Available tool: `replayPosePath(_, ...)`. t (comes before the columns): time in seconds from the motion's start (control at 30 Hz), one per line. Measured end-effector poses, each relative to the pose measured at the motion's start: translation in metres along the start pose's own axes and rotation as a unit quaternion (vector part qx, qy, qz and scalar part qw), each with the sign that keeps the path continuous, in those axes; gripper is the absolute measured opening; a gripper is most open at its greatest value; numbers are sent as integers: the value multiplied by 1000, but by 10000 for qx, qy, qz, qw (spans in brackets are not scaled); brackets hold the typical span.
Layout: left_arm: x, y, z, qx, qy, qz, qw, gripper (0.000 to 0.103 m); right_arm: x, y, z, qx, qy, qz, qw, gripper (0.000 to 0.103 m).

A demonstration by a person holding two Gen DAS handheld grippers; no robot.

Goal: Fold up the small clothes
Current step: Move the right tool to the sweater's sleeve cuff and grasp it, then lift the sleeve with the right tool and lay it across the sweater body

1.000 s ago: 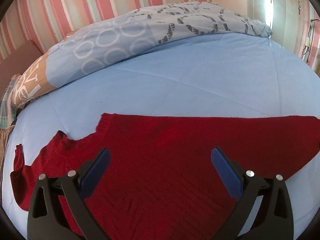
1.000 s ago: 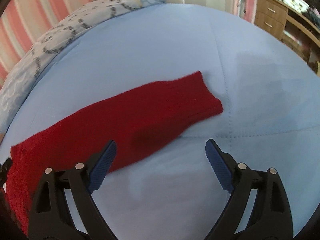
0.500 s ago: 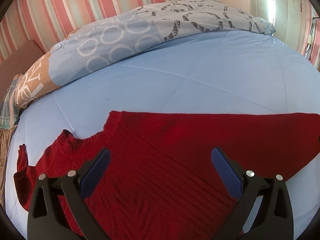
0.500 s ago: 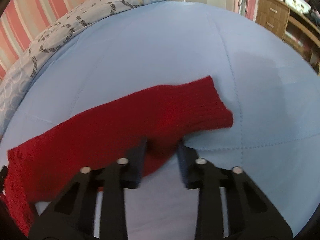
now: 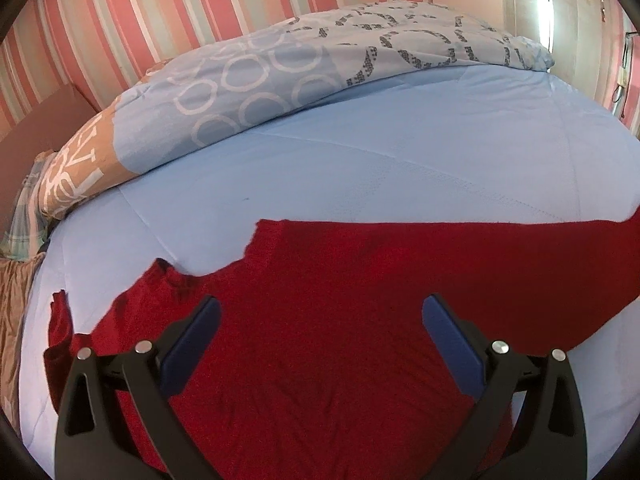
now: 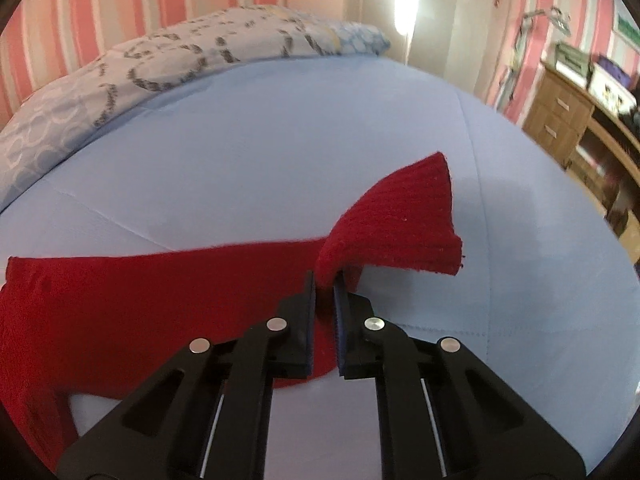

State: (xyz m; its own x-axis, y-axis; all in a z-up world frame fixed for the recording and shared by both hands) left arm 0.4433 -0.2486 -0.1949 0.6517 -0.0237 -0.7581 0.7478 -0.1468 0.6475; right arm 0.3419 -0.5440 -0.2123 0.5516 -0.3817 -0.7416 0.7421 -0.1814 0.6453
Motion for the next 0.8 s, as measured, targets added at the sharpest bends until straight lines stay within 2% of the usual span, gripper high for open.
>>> replayPosePath(0.2, -22, 5, -35, -129, 64, 84, 9999, 101, -31, 21, -37, -397, -90, 205, 9990, 8)
replayPosePath(0.3, -33, 7, -62, -231, 168, 126, 9995, 101, -60, 34, -72, -550, 205, 427, 9974, 8)
replayPosePath(0.47, -51, 5, -132, -675, 391, 54, 9969, 101, -108, 50, -167, -1048, 1077, 645, 9865, 8)
replayPosePath(0.67, -66, -3, -207, -967, 542, -111, 9938, 101, -128, 41, -288, -1507, 1933, 320, 9690, 8)
replayPosePath(0.8, -65, -17, -248, -1036, 759, -199, 9915, 101, -119, 3, -356, -1879, 2346, -127, 9537, 8)
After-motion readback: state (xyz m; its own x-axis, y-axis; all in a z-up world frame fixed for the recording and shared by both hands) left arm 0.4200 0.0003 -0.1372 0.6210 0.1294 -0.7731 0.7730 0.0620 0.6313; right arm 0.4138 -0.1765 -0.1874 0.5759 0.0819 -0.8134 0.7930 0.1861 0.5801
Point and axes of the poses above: each gripper's, at about its wrist camera, not at the fingertips, and x roughly the way its jaws point, z to its right, y to its top, the point moved 2 cm from there along x, roughly the way its jaws point, and after that the axes turned 12 degrees about -x, right-handed, at the moved point
